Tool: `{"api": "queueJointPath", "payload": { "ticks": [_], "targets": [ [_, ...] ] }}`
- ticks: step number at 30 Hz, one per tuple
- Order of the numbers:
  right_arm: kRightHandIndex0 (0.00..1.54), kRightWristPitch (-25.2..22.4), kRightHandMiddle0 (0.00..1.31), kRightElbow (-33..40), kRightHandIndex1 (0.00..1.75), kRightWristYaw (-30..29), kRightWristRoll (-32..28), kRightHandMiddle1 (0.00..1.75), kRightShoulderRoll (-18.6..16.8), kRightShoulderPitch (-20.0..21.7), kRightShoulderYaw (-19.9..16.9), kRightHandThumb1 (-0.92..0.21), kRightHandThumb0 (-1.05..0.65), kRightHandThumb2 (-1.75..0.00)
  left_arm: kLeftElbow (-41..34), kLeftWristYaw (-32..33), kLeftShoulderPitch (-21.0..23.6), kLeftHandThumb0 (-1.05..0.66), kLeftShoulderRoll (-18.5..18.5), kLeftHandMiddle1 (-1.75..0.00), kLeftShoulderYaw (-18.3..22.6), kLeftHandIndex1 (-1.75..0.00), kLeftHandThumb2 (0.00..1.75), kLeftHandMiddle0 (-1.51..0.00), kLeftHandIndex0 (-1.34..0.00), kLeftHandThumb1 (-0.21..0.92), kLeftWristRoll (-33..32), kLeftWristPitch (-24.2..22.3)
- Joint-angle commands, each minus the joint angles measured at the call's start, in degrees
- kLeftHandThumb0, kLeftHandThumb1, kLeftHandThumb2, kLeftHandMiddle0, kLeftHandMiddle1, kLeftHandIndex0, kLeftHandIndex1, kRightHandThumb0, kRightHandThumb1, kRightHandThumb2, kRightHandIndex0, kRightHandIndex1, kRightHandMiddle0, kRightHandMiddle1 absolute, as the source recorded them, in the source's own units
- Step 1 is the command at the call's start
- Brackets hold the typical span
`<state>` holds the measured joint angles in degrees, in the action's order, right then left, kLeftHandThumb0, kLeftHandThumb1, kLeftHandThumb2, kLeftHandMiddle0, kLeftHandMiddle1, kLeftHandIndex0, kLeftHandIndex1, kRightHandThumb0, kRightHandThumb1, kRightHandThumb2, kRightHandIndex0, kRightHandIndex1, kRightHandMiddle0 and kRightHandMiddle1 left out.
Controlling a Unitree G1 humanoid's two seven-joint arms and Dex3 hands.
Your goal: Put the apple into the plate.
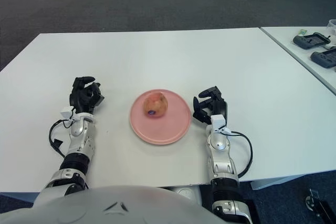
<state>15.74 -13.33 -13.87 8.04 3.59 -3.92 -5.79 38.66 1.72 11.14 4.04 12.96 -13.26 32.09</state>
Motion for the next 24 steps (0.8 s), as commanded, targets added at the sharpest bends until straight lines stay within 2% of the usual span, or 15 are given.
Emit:
{"api": "queueJointPath", "payload": {
  "ticks": [1, 9, 16, 24],
  "targets": [
    [0.72, 0.1, 0.43, -0.4, 1.49, -0.3, 0.2, 1.75, -0.1, 0.1, -0.1, -0.54, -0.41, -1.04, 3.0, -0.8, -2.1, -0.43, -1.2, -1.71, -0.2, -1.75, 1.12, -0.57, -0.48, 0.48, 1.5, -1.2],
    [0.71, 0.8, 0.43, -0.8, 1.46, 0.0, -0.1, 1.75, -0.1, 0.2, -0.1, -0.55, -0.41, -1.04, 3.6, -0.4, -2.6, -0.43, -3.0, -1.73, -1.7, -1.75, 1.13, -0.64, -0.48, 0.48, 5.2, -3.8],
    [0.71, 1.4, 0.42, -1.2, 1.46, 0.0, 0.0, 1.75, 0.0, 0.3, 0.0, -0.55, -0.41, -1.03, 3.3, -1.0, -3.5, -0.42, -3.8, -1.74, -3.3, -1.75, 1.1, -0.65, -0.47, 0.49, 7.7, -3.7],
    [0.71, 1.3, 0.42, -1.2, 1.47, 0.1, 0.2, 1.75, 0.1, 0.3, 0.1, -0.55, -0.41, -1.03, 2.7, -2.6, -4.2, -0.43, -4.7, -1.75, -4.8, -1.75, 1.15, -0.73, -0.5, 0.46, 8.8, -4.3]
  ]
}}
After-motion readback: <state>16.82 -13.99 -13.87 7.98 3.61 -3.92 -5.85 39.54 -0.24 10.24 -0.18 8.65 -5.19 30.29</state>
